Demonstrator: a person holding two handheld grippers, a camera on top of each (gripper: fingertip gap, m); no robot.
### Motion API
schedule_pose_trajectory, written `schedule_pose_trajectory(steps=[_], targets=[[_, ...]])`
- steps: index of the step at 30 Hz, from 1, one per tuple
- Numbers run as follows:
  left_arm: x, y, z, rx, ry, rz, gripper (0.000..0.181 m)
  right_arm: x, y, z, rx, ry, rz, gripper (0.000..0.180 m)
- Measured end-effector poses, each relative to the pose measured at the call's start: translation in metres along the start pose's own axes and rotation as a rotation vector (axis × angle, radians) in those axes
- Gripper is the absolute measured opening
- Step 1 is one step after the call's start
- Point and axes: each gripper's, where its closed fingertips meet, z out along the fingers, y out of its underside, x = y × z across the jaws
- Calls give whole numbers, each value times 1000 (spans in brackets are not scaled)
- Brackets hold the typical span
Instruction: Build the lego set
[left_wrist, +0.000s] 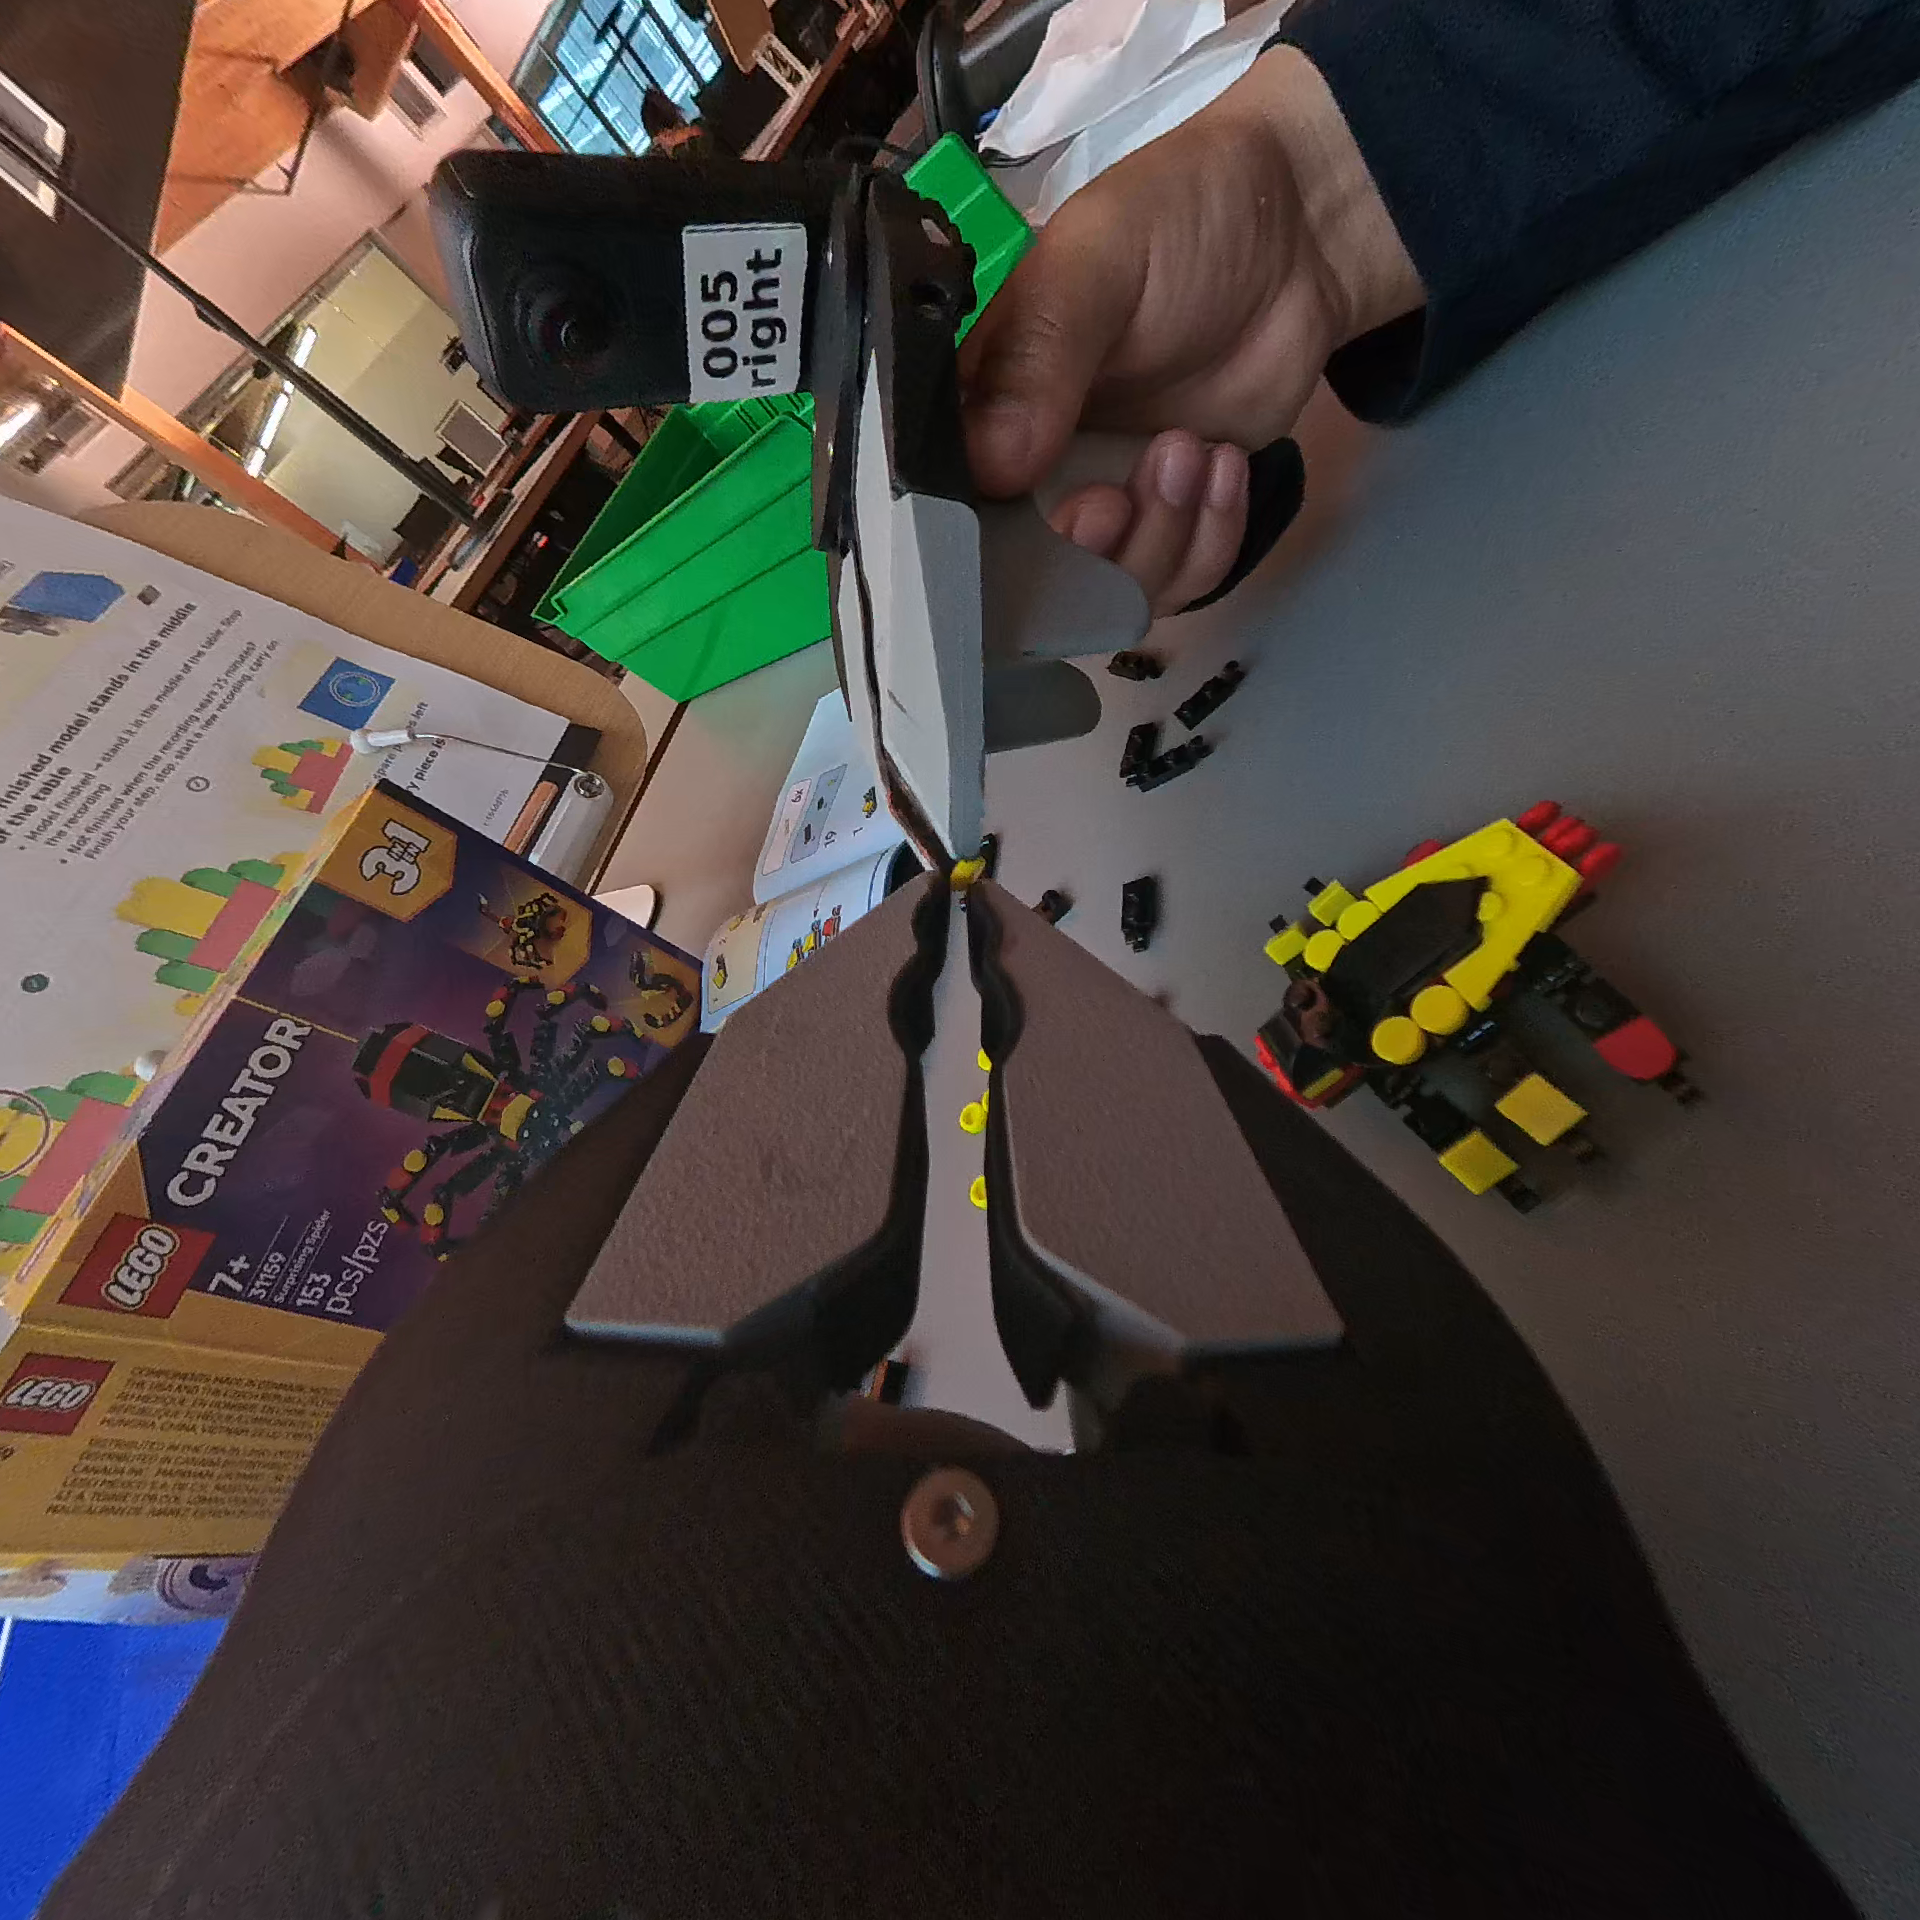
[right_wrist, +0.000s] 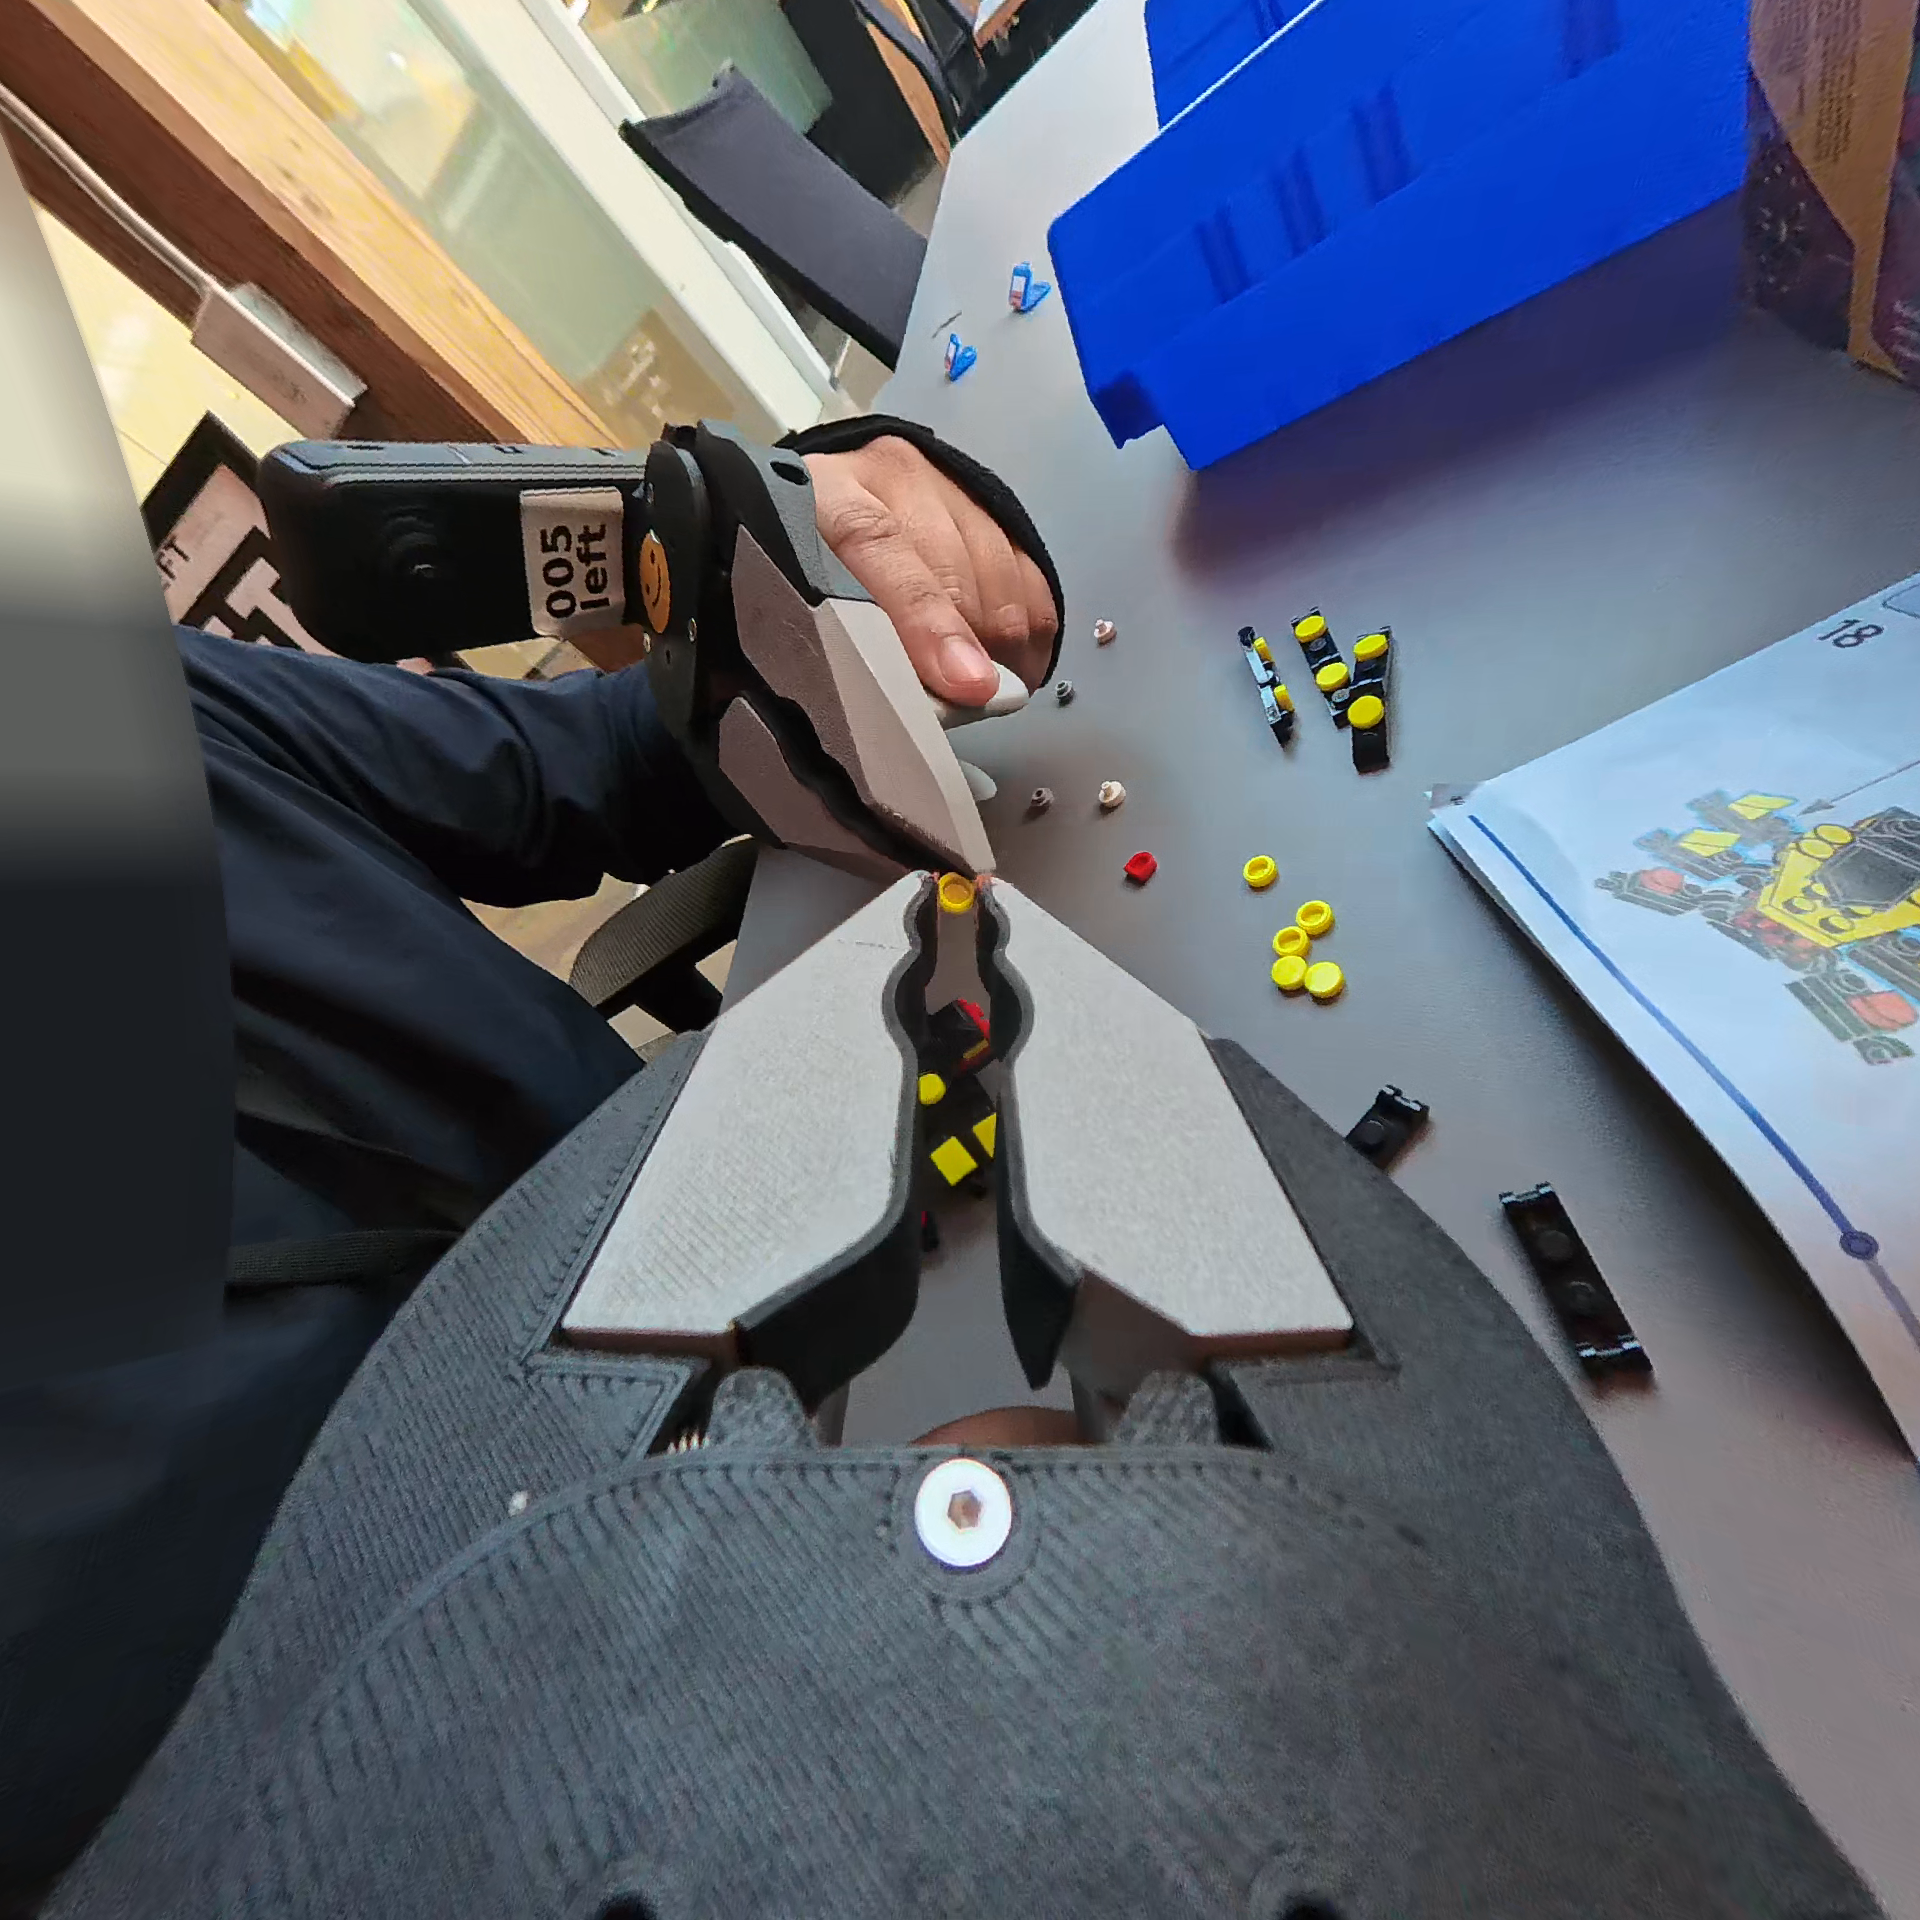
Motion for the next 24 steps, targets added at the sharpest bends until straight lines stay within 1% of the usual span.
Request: schedule_pose_trajectory(steps=[13, 19, 24], targets=[[-1, -3, -1, 18, 6, -13, 0, -3, -2, -1, 19, -29, 40, 4], [-2, 3, 2, -18, 18, -52, 0, 5, -1, -1, 15, 16, 41, 4], [-2, 17, 7, -96, 34, -109, 0, 18, 2, -2, 0, 103, 20, 0]])
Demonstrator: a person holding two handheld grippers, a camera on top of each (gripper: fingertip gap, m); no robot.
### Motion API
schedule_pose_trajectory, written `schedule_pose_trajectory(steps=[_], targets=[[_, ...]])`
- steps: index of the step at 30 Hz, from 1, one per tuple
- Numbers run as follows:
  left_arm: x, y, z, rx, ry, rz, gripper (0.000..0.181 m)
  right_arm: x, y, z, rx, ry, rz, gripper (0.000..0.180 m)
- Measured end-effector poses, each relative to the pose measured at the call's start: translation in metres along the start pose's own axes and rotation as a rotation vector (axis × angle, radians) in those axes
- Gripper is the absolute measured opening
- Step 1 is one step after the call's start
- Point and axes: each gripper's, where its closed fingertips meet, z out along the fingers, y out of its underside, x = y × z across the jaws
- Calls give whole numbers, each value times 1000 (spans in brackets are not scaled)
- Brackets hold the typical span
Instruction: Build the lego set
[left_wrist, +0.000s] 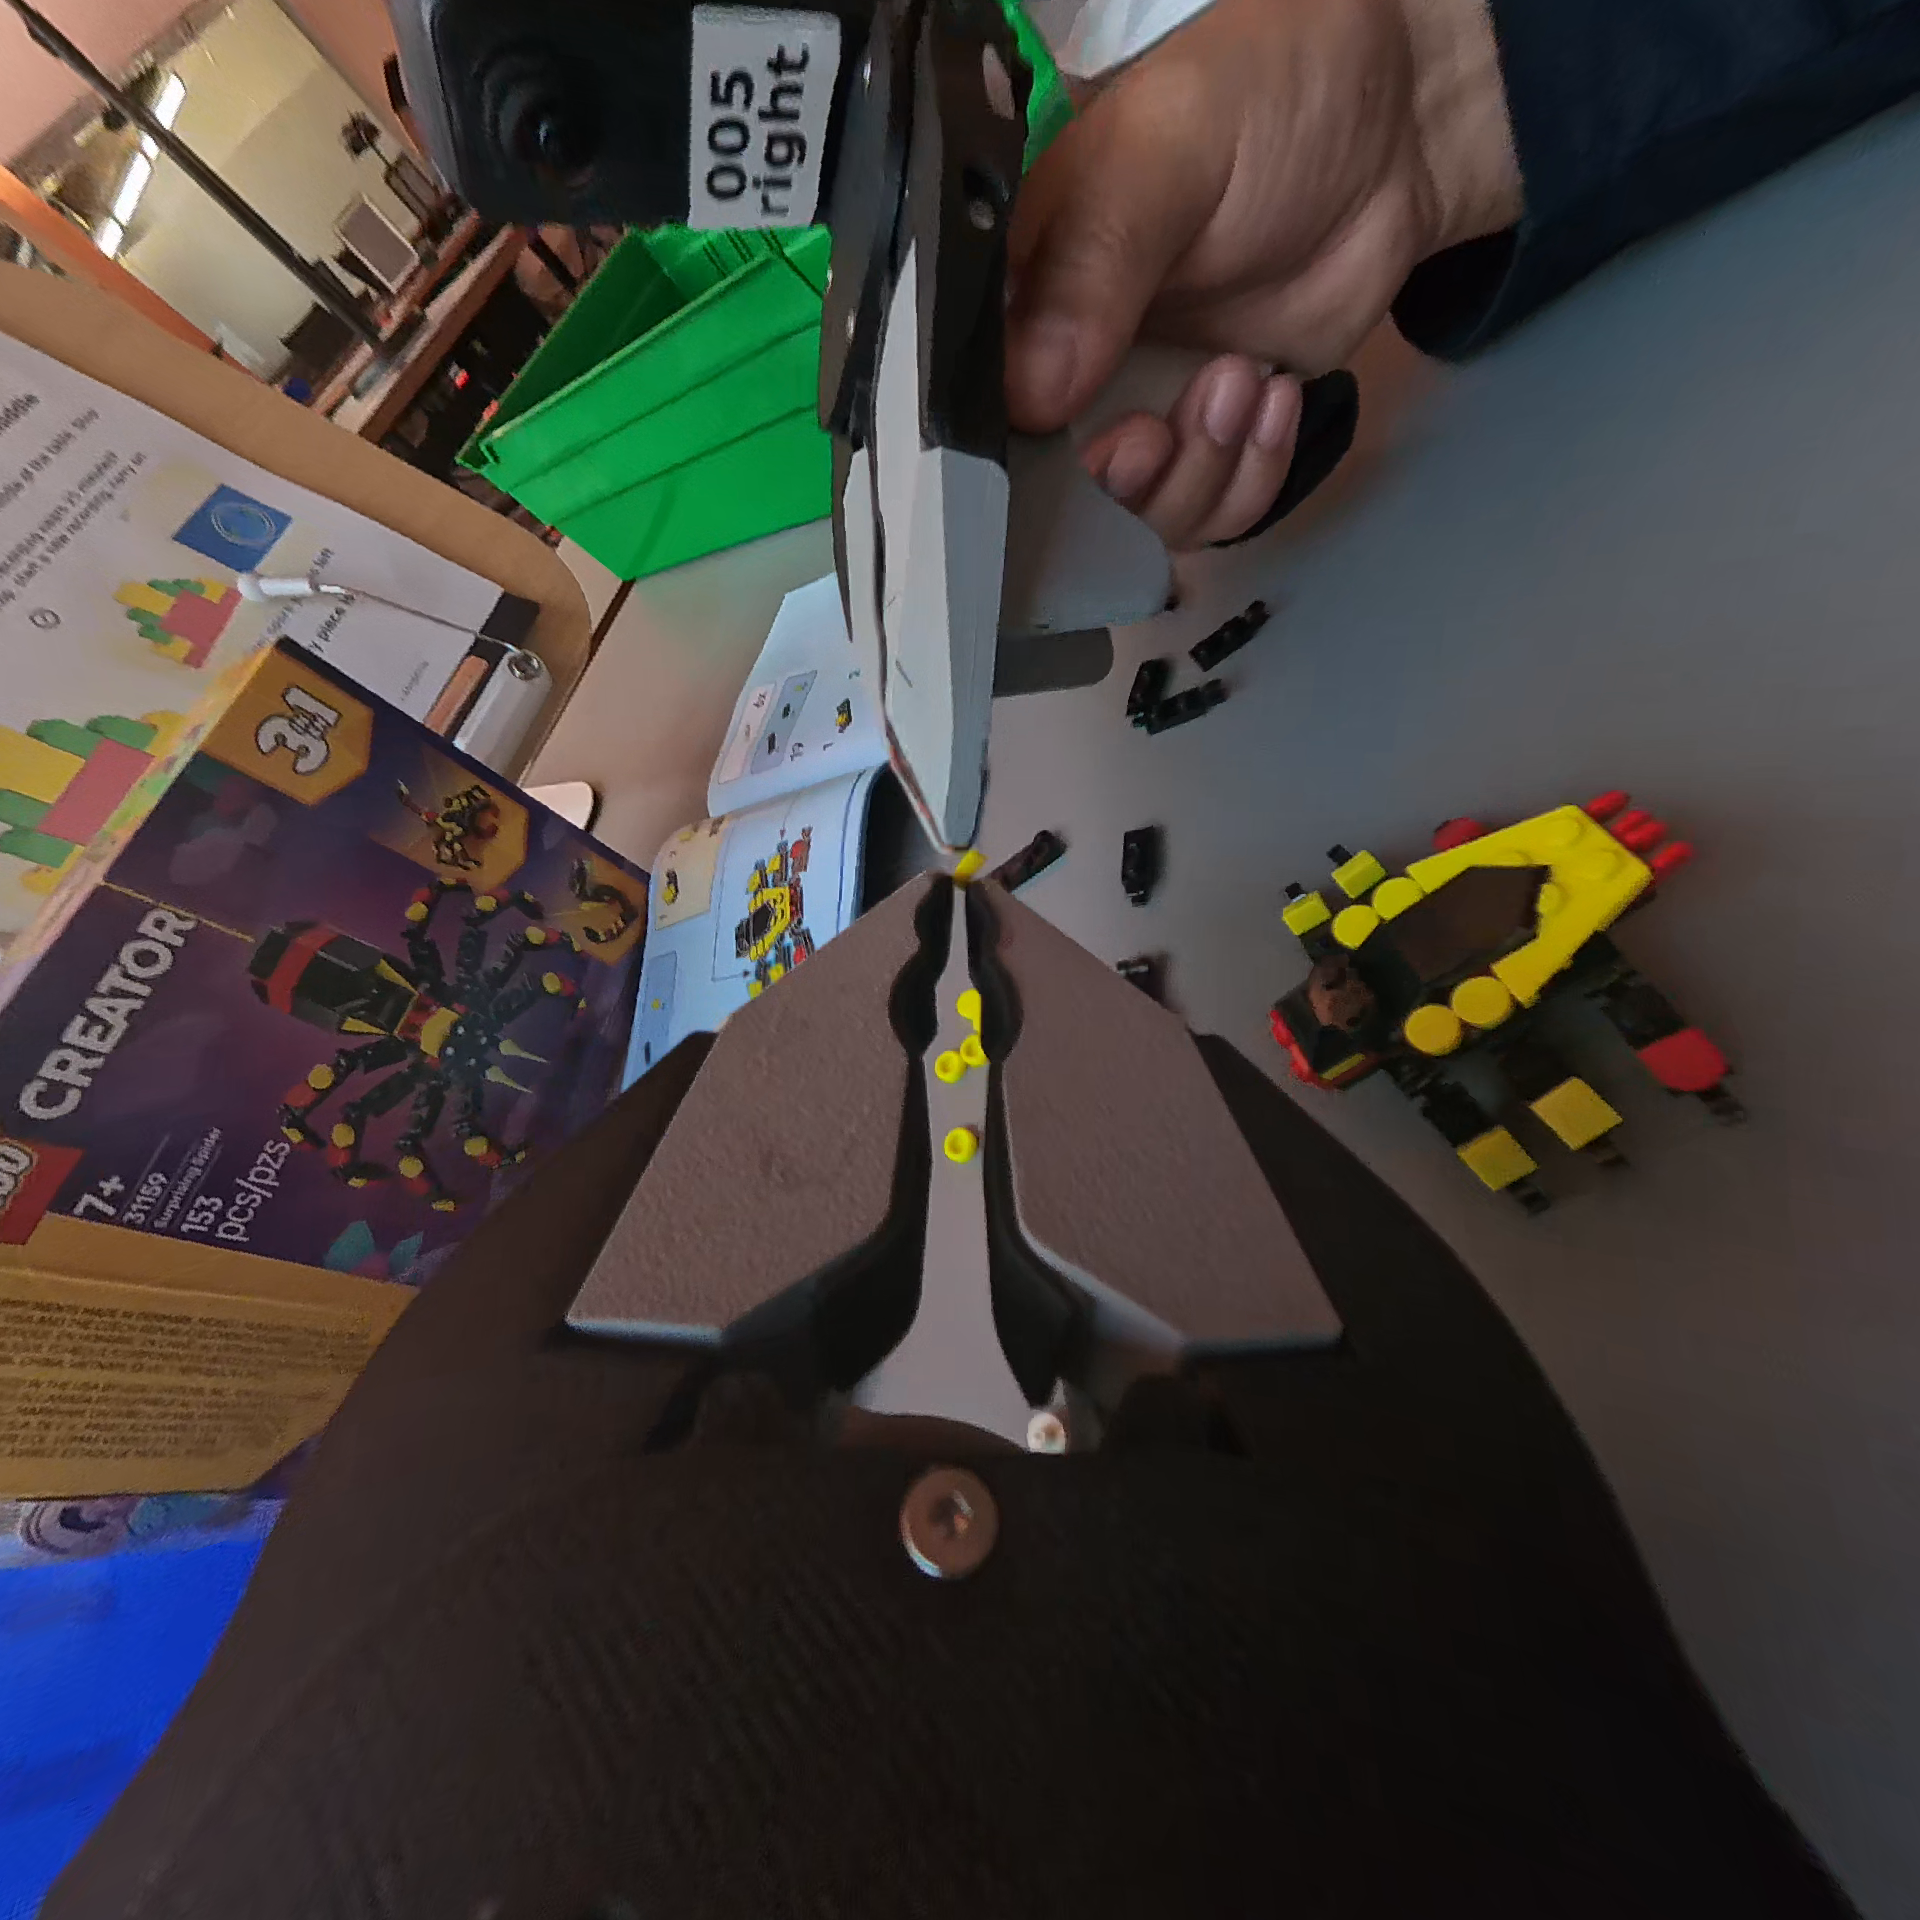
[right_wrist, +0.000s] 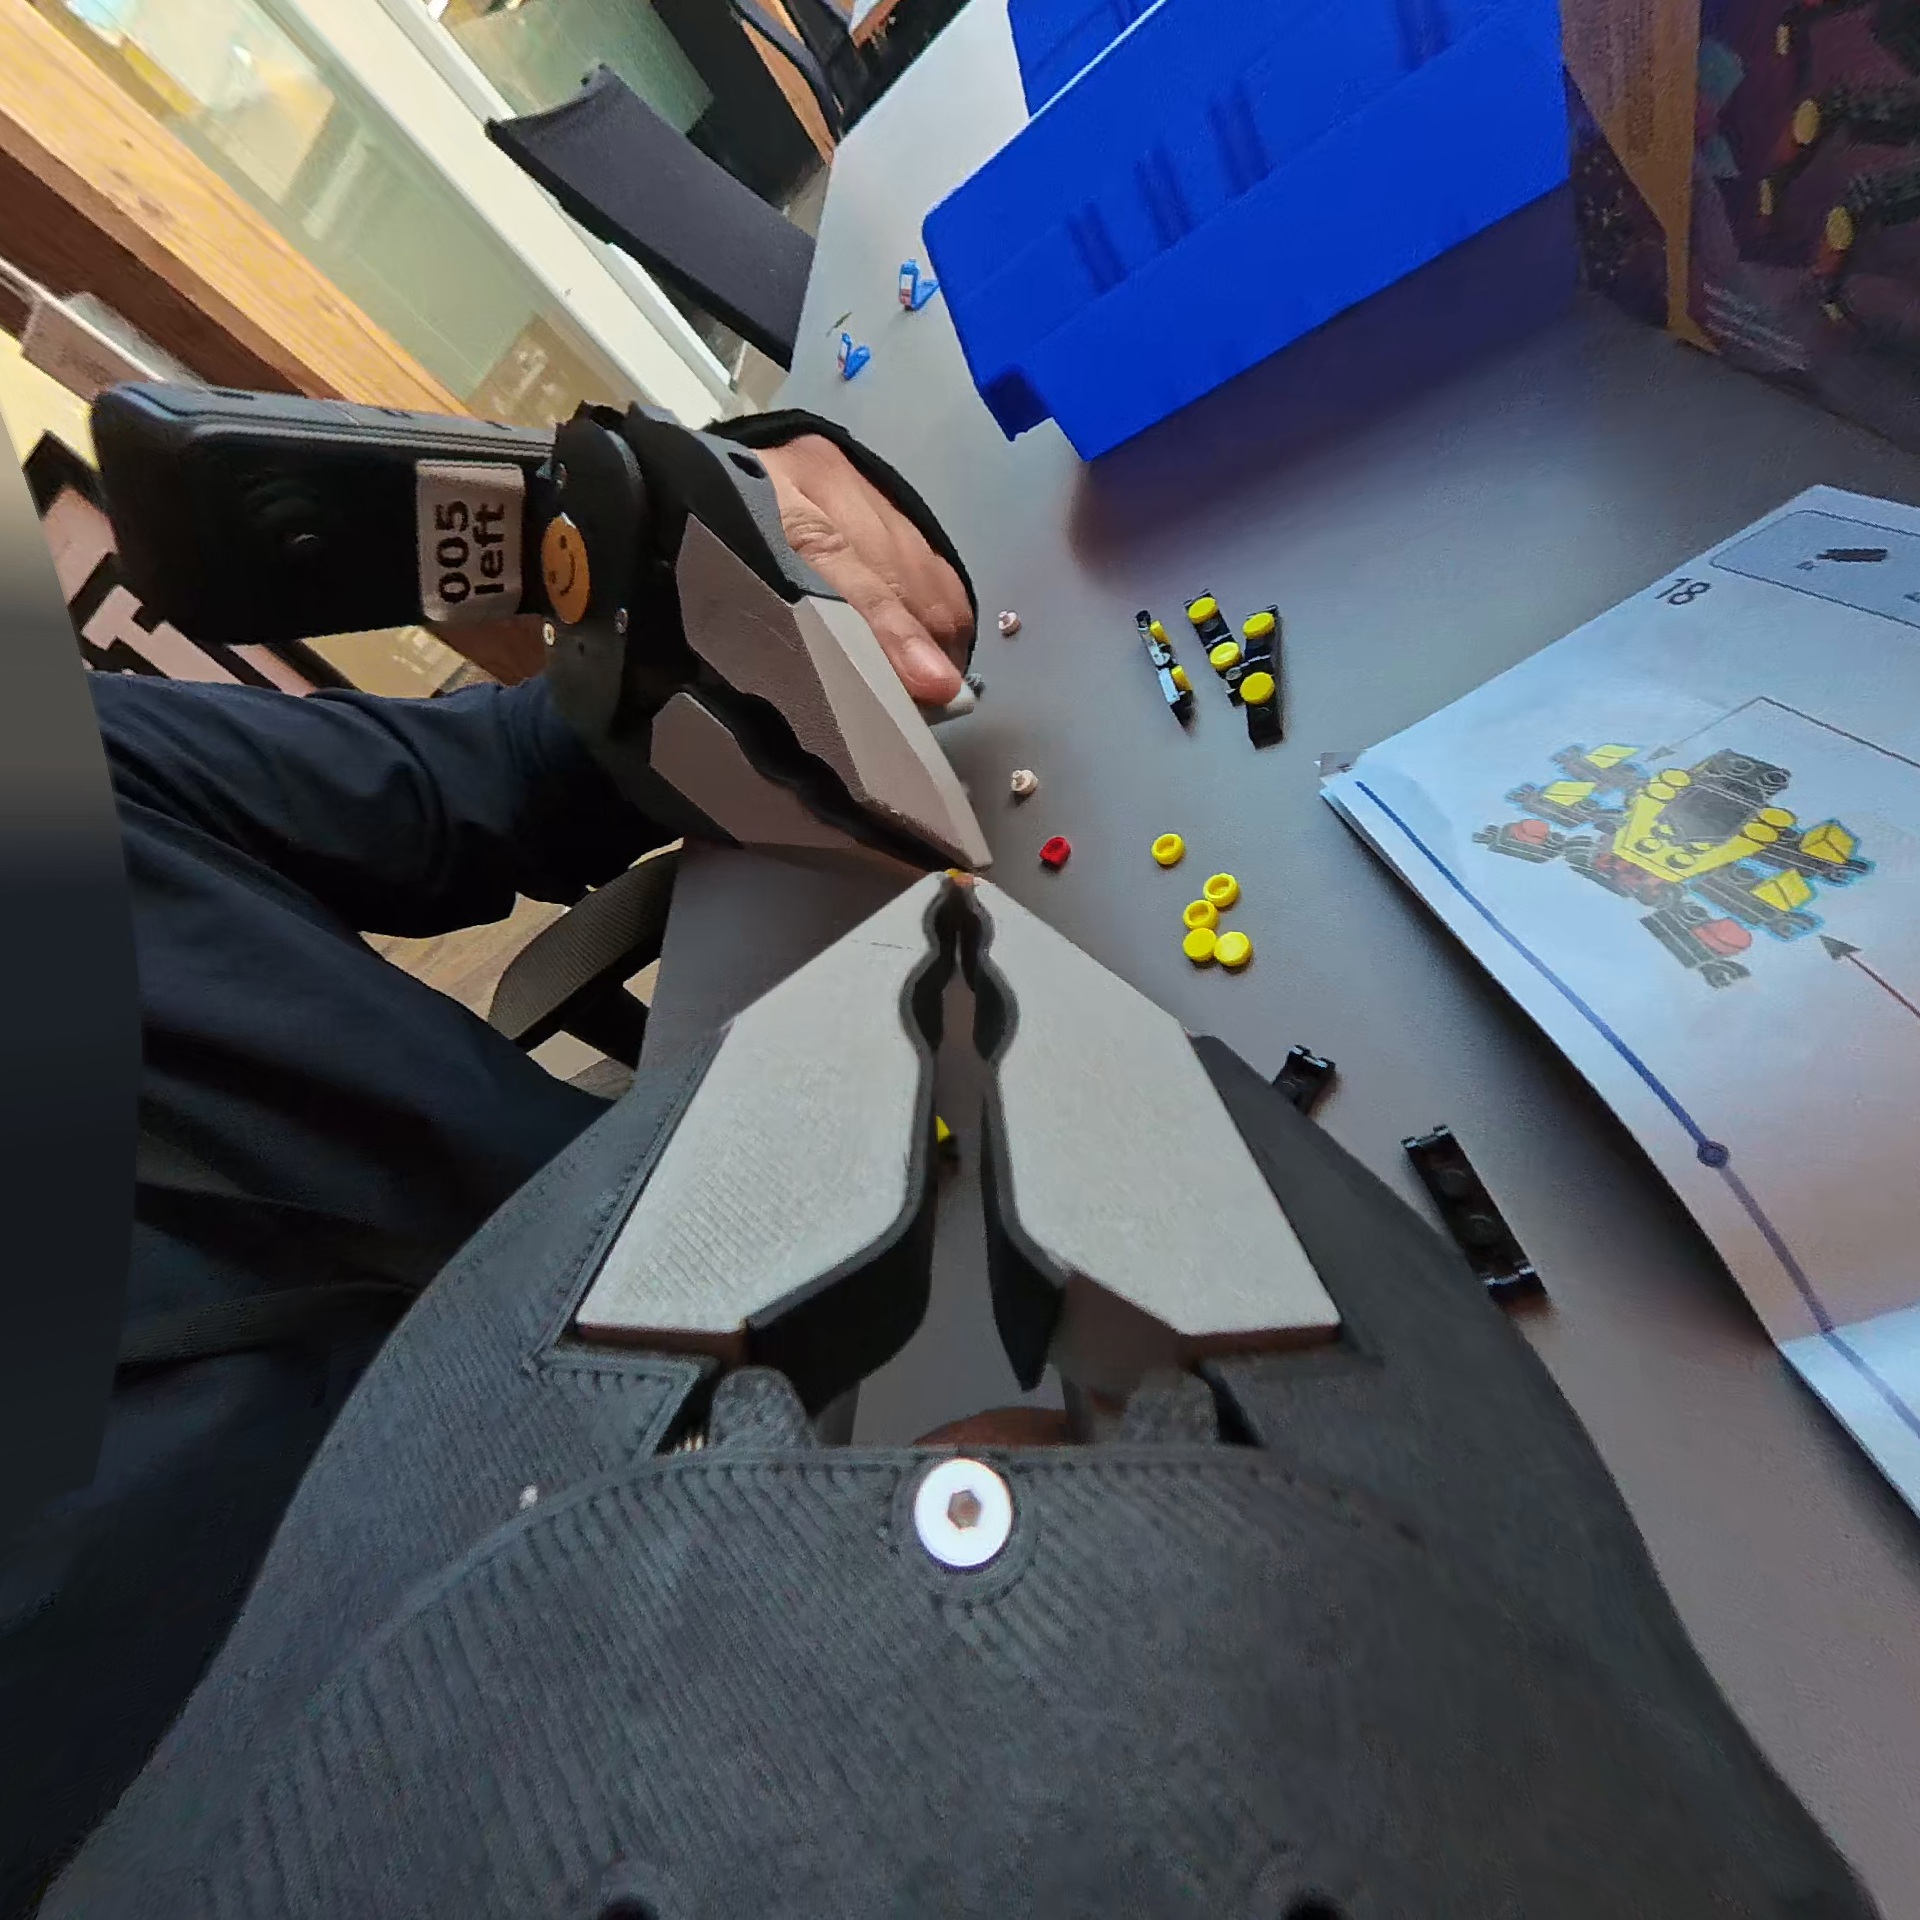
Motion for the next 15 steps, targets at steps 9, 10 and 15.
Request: schedule_pose_trajectory(steps=[9, 10, 15], targets=[[8, 28, 8, -133, 170, -406, 0, 11, 4, -2, -69, 194, -279, 6], [11, 31, 7, -144, 203, -463, 0, 8, 6, -1, -90, 218, -358, 6], [20, 24, 1, -112, 363, -712, 0, -1, 22, 10, -234, 377, -776, 15]])
